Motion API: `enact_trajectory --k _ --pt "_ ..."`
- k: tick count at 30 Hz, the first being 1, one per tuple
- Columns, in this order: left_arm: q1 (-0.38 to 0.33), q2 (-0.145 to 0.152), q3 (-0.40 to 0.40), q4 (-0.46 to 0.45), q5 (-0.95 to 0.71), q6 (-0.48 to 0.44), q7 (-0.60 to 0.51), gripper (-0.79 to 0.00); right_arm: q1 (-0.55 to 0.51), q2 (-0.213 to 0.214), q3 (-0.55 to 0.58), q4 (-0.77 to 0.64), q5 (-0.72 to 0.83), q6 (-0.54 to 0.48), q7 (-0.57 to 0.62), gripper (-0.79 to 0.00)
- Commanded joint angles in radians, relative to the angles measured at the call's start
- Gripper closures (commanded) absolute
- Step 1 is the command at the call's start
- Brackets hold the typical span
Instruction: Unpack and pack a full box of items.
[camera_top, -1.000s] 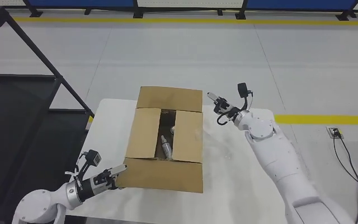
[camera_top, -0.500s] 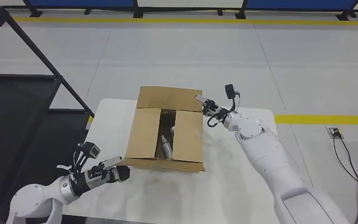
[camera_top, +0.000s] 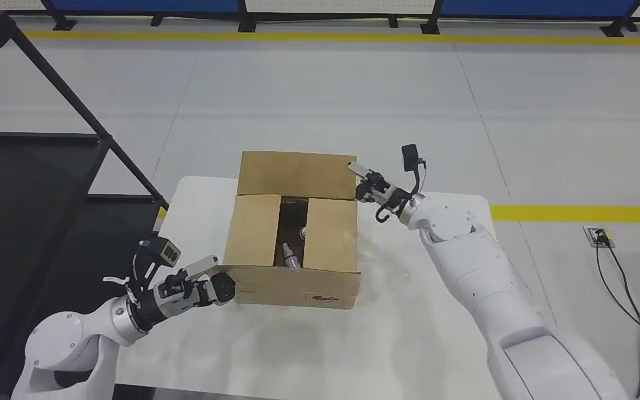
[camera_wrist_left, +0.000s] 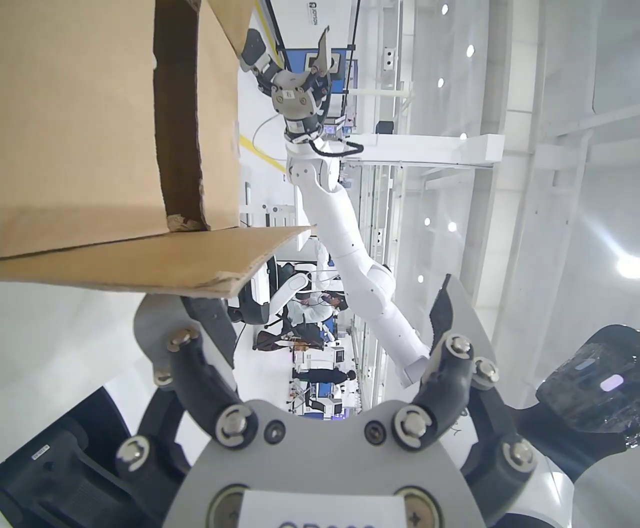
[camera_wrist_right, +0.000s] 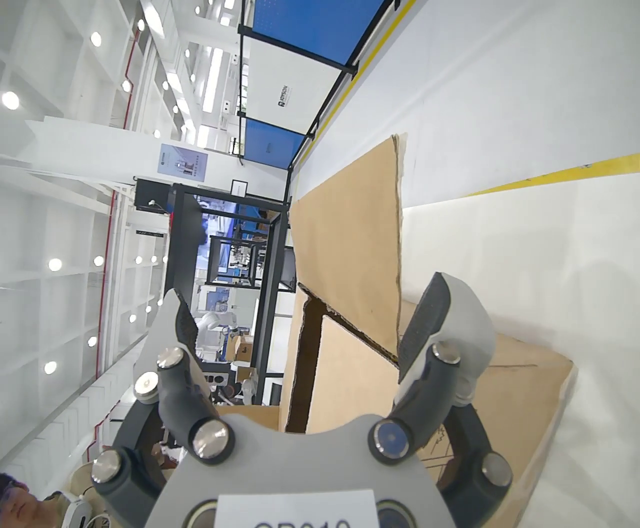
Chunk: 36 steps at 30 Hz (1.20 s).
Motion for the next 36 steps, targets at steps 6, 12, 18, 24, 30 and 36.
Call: enact_trajectory --k 6,12,18,24,30,36 --pt "-0.033 0.006 0.025 0.024 -0.018 0.020 0.044 -0.785 0.012 0.012 0.023 0.009 0.033 -0.028 0.099 -0.785" --pt "-0.051 0.011 0.058 0.035 -0.019 0.022 0.053 -0.785 0.027 0.008 -0.024 0.010 -0.092 0.064 0.043 -0.785" --pt "-0.066 0.017 0.073 0.048 -0.028 0.023 0.058 -0.785 0.020 0.000 -0.040 0.006 -0.135 0.089 -0.020 -0.785" --pt "-0.075 0.023 0.077 0.056 -0.036 0.022 0.067 -0.785 0.020 -0.004 -0.040 0.012 -0.151 0.116 -0.094 -0.785" --pt "-0.092 0.028 0.092 0.071 -0.029 0.024 0.094 -0.785 0.013 -0.017 -0.044 0.012 -0.160 0.162 -0.168 -0.785" --pt "-0.109 0.029 0.109 0.095 -0.038 0.029 0.103 -0.785 0.005 -0.027 -0.042 0.012 -0.148 0.164 -0.183 -0.785"
